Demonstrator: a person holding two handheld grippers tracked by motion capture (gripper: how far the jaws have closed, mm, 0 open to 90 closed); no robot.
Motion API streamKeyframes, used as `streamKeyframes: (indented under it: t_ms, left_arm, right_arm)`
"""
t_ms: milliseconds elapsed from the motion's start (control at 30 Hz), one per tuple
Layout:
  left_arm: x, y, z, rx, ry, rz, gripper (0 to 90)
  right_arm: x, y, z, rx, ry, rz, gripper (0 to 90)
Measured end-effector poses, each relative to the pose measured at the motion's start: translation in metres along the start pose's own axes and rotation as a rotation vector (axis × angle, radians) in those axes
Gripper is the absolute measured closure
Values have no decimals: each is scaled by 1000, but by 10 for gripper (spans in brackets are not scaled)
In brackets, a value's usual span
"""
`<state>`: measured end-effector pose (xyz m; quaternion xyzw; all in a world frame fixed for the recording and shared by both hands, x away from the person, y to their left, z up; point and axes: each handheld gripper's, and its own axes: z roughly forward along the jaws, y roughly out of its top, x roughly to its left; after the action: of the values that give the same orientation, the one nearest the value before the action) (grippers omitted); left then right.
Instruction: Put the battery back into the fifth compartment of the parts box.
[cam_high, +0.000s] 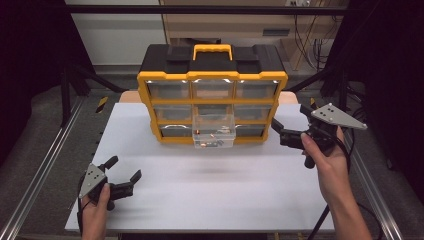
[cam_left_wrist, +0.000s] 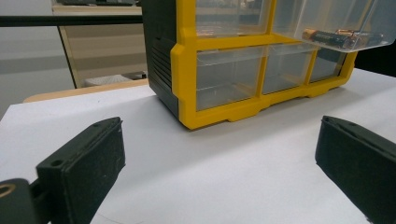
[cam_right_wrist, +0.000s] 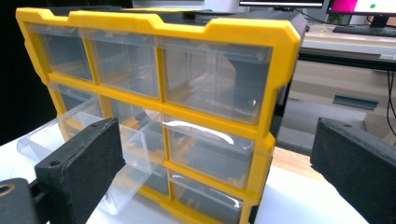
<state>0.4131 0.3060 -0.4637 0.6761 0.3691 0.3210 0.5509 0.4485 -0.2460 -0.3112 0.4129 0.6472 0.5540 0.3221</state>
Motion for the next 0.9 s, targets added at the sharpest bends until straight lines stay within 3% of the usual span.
streamKeyframes:
  t_ms: [900]
  left_arm:
    - [-5,-1,2,25,-18,20,16]
  right_arm:
    - [-17,-50,-18,37,-27,31,30]
